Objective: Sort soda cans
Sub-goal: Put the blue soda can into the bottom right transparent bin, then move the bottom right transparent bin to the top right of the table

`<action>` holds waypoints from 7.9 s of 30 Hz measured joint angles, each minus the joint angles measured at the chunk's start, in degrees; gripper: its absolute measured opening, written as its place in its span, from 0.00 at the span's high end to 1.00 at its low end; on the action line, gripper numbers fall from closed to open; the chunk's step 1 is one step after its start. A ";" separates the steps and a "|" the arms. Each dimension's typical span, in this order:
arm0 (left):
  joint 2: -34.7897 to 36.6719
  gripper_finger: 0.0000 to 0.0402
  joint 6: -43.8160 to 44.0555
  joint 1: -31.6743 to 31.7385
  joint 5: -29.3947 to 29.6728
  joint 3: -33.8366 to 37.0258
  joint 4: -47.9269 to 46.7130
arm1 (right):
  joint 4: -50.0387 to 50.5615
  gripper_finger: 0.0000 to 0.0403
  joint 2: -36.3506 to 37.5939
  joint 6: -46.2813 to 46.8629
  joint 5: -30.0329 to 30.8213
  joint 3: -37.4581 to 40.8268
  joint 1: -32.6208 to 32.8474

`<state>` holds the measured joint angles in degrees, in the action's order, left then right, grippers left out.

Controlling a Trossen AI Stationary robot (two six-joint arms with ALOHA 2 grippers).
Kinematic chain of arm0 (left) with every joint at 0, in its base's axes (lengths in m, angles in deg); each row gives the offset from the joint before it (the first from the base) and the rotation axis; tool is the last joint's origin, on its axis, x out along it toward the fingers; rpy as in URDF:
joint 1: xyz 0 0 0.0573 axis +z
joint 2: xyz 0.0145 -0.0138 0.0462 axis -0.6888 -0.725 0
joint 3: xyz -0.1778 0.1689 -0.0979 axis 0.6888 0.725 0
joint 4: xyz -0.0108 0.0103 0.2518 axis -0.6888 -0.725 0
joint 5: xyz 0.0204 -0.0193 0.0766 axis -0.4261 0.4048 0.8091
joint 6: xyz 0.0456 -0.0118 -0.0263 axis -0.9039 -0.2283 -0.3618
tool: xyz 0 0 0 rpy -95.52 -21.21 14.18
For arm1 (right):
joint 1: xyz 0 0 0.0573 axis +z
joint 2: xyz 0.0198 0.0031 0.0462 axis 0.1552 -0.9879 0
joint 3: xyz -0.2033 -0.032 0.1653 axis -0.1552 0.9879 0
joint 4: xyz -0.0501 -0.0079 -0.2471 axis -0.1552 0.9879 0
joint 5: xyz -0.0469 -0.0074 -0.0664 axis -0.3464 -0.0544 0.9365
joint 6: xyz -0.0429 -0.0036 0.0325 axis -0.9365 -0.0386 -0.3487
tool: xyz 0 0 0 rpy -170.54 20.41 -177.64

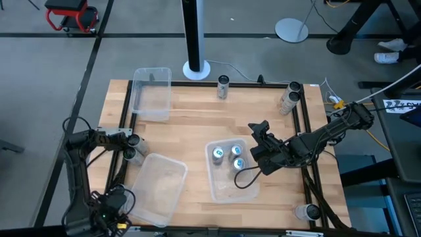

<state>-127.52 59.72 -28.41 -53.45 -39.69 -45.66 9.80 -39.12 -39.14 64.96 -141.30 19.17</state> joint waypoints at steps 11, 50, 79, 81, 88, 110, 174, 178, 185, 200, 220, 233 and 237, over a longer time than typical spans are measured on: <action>0.00 0.24 -1.55 -0.53 1.02 4.12 1.62 | -0.06 0.24 -0.06 0.02 -0.44 0.00 0.00; 0.24 0.24 -3.27 -0.67 1.33 9.34 7.57 | -0.02 0.24 -4.17 -0.13 -1.03 0.00 0.00; 0.32 0.41 -6.54 -0.12 -0.17 4.75 8.02 | -0.10 0.24 -4.15 -0.13 -1.05 0.00 0.00; 0.20 0.42 -6.65 0.11 -0.69 3.06 8.19 | -0.16 0.24 -4.15 -0.13 -1.05 0.00 0.00; 0.23 0.42 -7.66 0.31 -0.67 -5.42 1.45 | -0.22 0.24 -4.15 -0.14 -1.05 0.00 0.00; 5.31 0.42 -18.49 4.51 13.88 -17.40 0.71 | -0.22 0.24 -4.15 -0.17 -2.55 0.00 -0.01; -10.69 0.42 -121.34 54.48 15.59 -19.13 25.05 | -0.18 0.24 -4.13 0.30 -13.42 -0.02 0.07; -13.32 0.41 -123.05 55.61 13.73 -19.13 25.09 | -0.31 0.24 -4.13 0.29 -13.41 -0.04 0.07; -17.20 0.40 -124.36 57.05 12.26 -19.31 24.70 | -0.21 0.24 -4.13 0.27 -13.42 -0.02 0.04; -17.73 0.32 -123.57 57.71 11.85 -19.28 24.88 | -0.07 0.24 -4.13 0.28 -13.42 -0.03 0.00; -9.71 0.29 -119.81 53.81 15.84 -23.43 20.82 | 0.28 0.24 -4.02 -0.11 -12.97 -0.18 0.02; 0.16 0.29 -109.58 40.49 30.23 -17.75 17.73 | -0.49 0.24 -3.91 -2.92 -20.20 -9.43 3.97; 0.57 0.29 -106.20 35.22 34.08 -13.96 17.96 | -2.66 0.24 -3.91 -1.24 -20.51 -11.41 9.35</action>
<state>-126.95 -46.47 6.81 -19.37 -53.64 -27.70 7.14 -43.03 -40.38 44.45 -152.71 28.51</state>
